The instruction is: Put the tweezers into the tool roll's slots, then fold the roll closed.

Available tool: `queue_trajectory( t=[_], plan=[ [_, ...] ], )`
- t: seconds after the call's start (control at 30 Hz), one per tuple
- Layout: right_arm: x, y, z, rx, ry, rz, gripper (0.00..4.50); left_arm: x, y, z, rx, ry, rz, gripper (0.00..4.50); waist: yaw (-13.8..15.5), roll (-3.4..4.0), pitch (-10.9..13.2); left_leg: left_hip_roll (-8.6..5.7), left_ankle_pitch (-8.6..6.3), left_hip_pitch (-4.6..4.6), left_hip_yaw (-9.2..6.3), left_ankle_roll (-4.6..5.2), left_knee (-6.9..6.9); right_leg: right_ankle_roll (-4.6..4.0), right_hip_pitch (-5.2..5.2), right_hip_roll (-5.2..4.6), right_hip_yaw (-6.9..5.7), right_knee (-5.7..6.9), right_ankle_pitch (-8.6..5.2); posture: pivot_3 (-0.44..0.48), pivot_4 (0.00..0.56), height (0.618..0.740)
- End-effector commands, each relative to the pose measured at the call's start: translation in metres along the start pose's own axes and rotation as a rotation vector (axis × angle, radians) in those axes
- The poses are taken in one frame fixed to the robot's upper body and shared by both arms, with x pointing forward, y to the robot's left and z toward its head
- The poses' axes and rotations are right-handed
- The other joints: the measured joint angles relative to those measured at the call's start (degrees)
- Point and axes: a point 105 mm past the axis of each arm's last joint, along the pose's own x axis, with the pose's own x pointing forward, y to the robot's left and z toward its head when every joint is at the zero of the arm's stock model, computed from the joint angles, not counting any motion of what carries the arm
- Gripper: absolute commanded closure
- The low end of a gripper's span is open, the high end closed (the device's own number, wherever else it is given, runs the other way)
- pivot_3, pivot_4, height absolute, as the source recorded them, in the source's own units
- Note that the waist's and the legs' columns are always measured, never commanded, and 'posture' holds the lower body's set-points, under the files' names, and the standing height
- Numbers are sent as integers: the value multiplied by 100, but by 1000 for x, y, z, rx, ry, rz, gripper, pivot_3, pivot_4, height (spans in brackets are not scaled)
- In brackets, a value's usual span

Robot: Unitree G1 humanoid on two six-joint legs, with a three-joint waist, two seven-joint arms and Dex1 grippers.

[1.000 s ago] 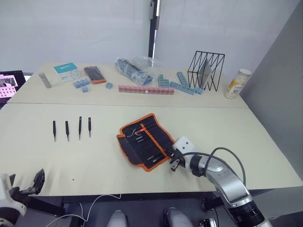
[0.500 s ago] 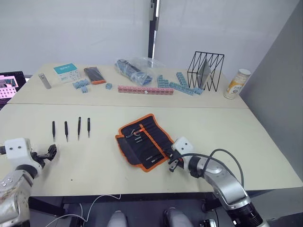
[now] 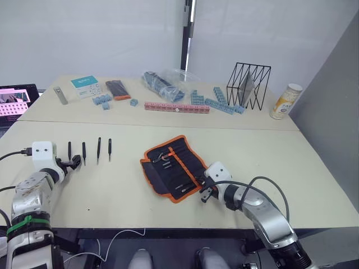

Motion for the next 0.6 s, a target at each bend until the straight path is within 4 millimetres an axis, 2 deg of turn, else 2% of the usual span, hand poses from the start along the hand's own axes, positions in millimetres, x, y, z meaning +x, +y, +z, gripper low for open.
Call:
queue_trajectory(
  t=[0.03, 0.13, 0.37, 0.47, 0.6],
  plan=[
    [4, 13, -21, 39, 87, 47, 4500, 7, -9, -21, -1, 65, -27, 1223, 26, 17, -15, 0, 0, 1, 2, 0, 0, 0, 0, 0, 0, 0, 0, 0, 150, 706],
    [4, 13, -21, 44, 81, 40, 4500, 11, -13, -24, -11, 67, -39, 2209, 43, 46, -24, 0, 0, 6, 4, 0, -6, 0, -1, 0, 0, 2, 0, 0, 150, 706],
    [3, 19, -29, 72, 73, 42, 4500, 12, -8, -20, -12, 53, -30, 4463, 57, 51, -28, 0, 0, 20, 6, 0, -31, 1, 2, 0, 0, 4, 0, 0, 150, 706],
    [4, 21, -33, 87, 69, 40, 4500, 9, -1, -12, 1, 24, -13, 4486, 56, 51, -28, 0, 0, 20, 7, 0, -34, 2, 1, 0, 0, 3, 0, 0, 150, 706],
    [2, 21, -43, 100, 76, 31, 4500, 2, 8, 10, 46, -59, 5, 4486, 34, 48, -27, 1, 0, 21, 7, 0, -37, 2, 0, 0, 0, 2, 0, 0, 150, 706]
  ],
)
